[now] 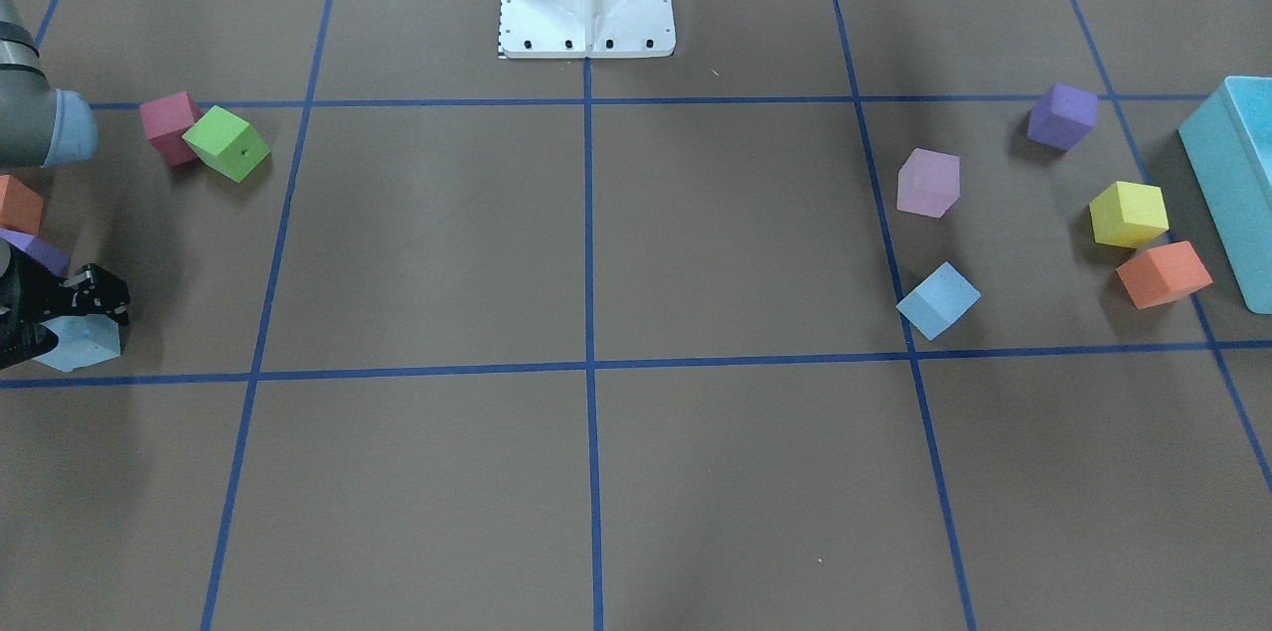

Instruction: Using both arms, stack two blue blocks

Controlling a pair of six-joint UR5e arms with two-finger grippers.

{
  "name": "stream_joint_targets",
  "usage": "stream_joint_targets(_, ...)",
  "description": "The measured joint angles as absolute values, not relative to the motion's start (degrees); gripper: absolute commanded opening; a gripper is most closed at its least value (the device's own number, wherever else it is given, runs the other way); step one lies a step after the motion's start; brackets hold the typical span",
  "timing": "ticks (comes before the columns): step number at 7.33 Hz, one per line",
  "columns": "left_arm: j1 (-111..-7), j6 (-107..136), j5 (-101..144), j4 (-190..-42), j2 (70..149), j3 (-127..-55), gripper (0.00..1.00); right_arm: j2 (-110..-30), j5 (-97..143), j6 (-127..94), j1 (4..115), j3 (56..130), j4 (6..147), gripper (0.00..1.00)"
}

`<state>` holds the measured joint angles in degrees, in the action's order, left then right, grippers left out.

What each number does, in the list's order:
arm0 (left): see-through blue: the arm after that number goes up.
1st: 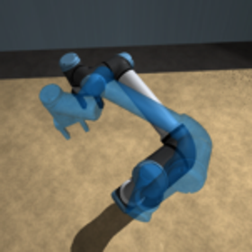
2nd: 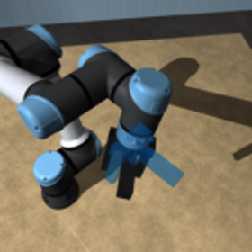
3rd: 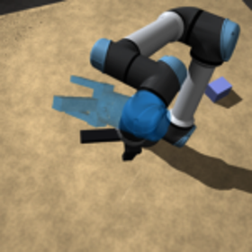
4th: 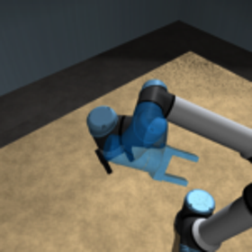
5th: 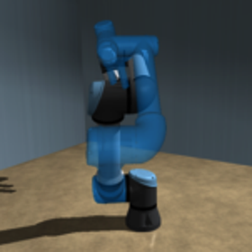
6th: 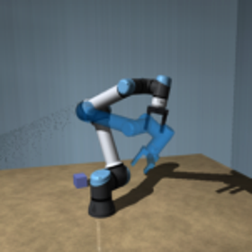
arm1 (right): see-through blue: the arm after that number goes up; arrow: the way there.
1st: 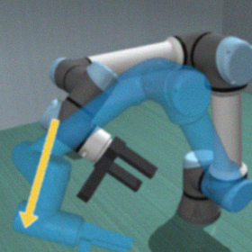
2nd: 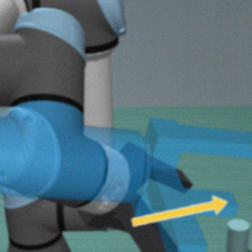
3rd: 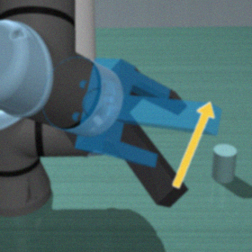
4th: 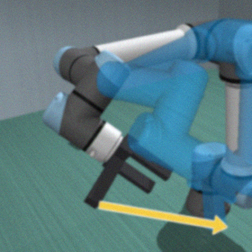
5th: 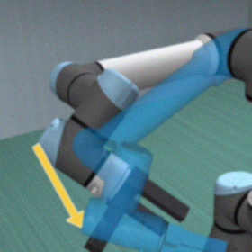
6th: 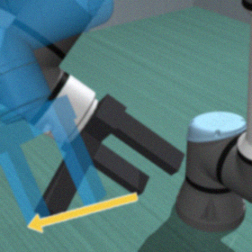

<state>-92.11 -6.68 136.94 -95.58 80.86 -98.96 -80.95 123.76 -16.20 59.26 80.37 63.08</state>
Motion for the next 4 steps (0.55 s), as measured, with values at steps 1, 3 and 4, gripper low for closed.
stream_joint_targets(1, -92.11, -6.68, 136.95, -95.57, 80.86, -98.96, 0.98, -80.70, 123.62, -16.47, 59.07, 80.39, 63.07, 0.21)
stream_joint_targets(3, -92.11, -6.68, 137.01, -95.57, 80.86, -98.97, 0.98, -80.03, 123.86, -16.68, 59.05, 81.83, 64.05, 0.17)
stream_joint_targets(4, -92.11, -6.68, 137.02, -95.60, 80.86, -98.97, 0.98, -78.87, 124.06, -17.40, 59.05, 83.41, 65.99, 0.17)
